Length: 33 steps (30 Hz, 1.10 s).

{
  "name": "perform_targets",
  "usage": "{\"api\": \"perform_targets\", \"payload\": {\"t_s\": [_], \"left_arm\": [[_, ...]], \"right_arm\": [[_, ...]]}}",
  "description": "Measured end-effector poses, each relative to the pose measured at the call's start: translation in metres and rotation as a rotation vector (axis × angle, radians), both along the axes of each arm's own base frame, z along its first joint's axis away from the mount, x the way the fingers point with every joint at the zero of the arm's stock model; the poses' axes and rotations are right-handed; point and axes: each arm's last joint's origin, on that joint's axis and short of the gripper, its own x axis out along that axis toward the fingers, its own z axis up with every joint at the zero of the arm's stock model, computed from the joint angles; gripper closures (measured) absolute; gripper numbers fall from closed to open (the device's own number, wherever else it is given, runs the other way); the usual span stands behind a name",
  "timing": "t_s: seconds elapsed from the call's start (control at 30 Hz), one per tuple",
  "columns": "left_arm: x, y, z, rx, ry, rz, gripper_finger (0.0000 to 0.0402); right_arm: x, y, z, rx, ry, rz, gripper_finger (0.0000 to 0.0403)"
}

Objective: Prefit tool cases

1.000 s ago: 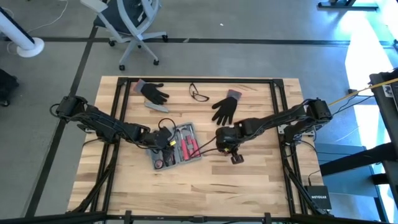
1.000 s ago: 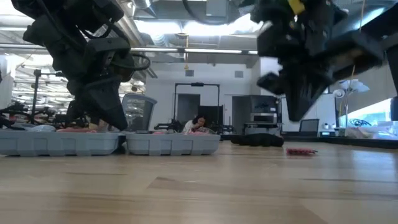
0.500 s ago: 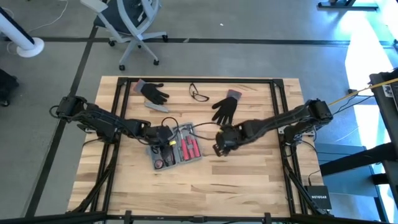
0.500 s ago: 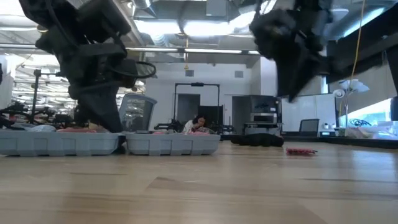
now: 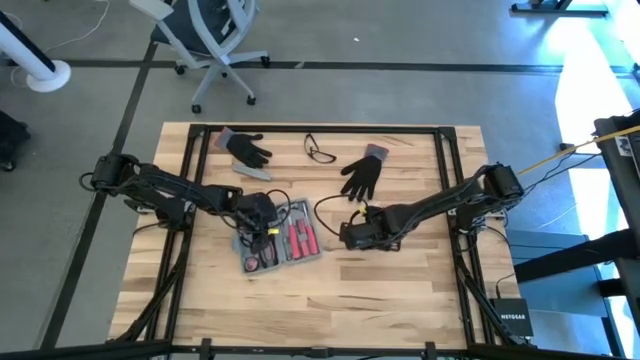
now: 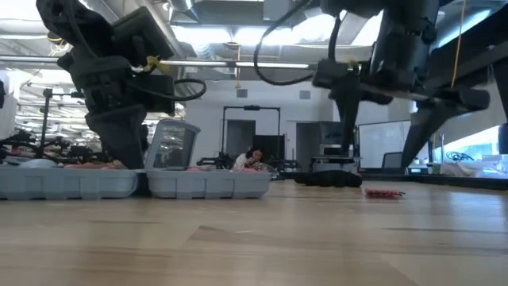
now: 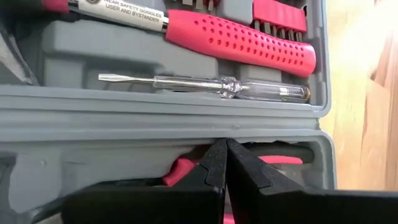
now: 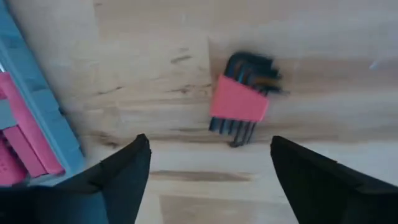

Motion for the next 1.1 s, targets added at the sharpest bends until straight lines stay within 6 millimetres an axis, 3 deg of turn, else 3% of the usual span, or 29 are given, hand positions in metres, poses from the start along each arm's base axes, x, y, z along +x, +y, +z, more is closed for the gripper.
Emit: {"api": "perform_targets", "payload": {"t_s": [0.13, 0.4, 0.8, 1.1], "left_arm": [[-0.001, 0.006, -0.001, -0.008, 0.009, -0.015, 0.0401], [-0.003, 0.010, -0.001, -0.018, 0.019, -0.025, 0.0401], [-0.004, 0.011, -0.002, -0.026, 0.031, -0.026, 0.0401], [-0.004, 0.015, -0.002, -0.026, 0.027, -0.022, 0.0401]], "right_arm": [[0.004, -0.005, -0.017, -0.002, 0.060, -0.057, 0.0083], [0.009, -0.023, -0.030, 0.009, 0.120, -0.115, 0.0113], [0.008, -0.021, -0.032, 0.076, 0.151, -0.089, 0.0123], [0.011, -0.018, -0.032, 0.095, 0.114, -0.168, 0.0123]]}}
